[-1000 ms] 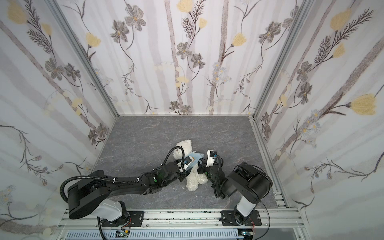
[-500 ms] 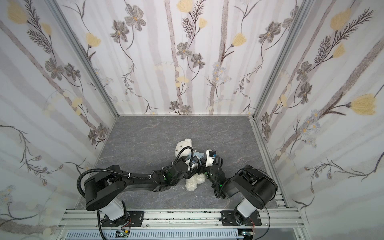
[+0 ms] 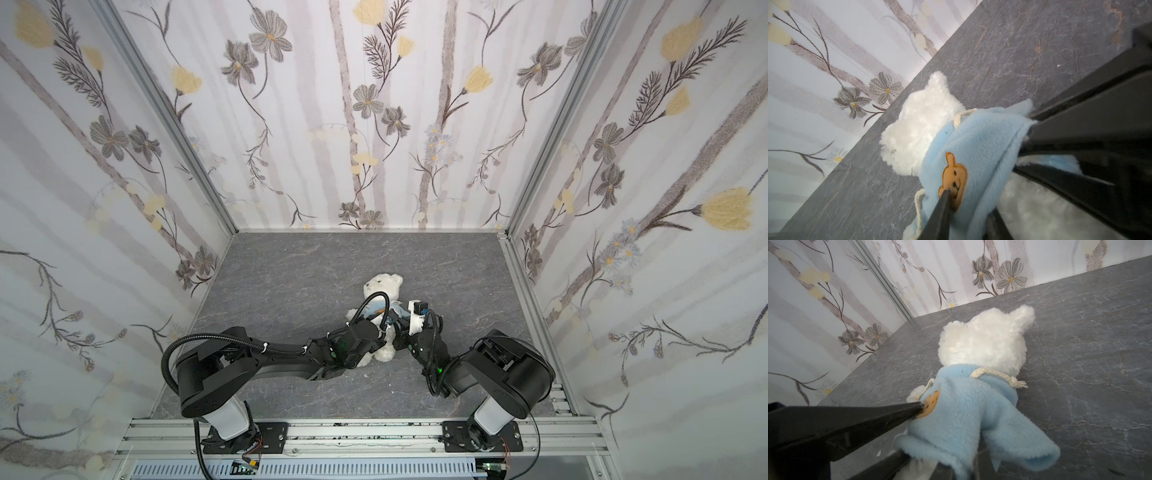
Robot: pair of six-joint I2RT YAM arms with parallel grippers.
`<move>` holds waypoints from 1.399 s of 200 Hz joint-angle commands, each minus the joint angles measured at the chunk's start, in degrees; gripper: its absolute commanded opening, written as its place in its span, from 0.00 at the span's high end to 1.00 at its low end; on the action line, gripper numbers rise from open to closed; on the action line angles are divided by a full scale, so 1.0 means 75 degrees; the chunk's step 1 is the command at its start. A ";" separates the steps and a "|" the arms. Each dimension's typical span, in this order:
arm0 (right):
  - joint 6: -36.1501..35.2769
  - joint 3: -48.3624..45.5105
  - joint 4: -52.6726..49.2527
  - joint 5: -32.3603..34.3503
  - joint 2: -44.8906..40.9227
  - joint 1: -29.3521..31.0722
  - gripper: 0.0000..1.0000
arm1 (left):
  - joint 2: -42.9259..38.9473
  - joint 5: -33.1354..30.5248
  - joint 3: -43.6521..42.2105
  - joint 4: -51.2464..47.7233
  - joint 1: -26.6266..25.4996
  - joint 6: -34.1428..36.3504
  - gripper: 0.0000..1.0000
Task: Dress the teddy bear
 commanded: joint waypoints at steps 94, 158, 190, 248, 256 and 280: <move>-0.2980 0.0294 -0.0442 0.1601 -0.0588 0.0816 0.55 | -0.1563 0.3906 0.0061 -0.1805 0.1203 -0.0565 1.00; -0.3715 0.0833 -0.0806 0.2375 -0.0337 0.0884 0.52 | -0.1742 0.4714 0.0195 -0.2313 0.1244 -0.0389 1.00; -0.3252 0.0887 -0.1482 0.3652 0.0028 0.0869 0.64 | -0.1836 0.4979 0.0112 -0.2725 0.1234 -0.0307 1.00; -0.1888 0.1003 -0.2453 0.3607 0.0710 0.0835 0.66 | -0.2081 0.4723 -0.0296 -0.3160 0.1312 -0.0353 1.00; -0.1656 0.1003 -0.2551 0.3484 0.0831 0.0801 0.65 | -0.2119 0.4682 -0.0335 -0.3160 0.1339 -0.0377 1.00; -0.1313 0.0895 -0.2464 0.3162 0.1128 0.0749 0.64 | -0.2209 0.4718 -0.0426 -0.3137 0.1383 -0.0447 1.00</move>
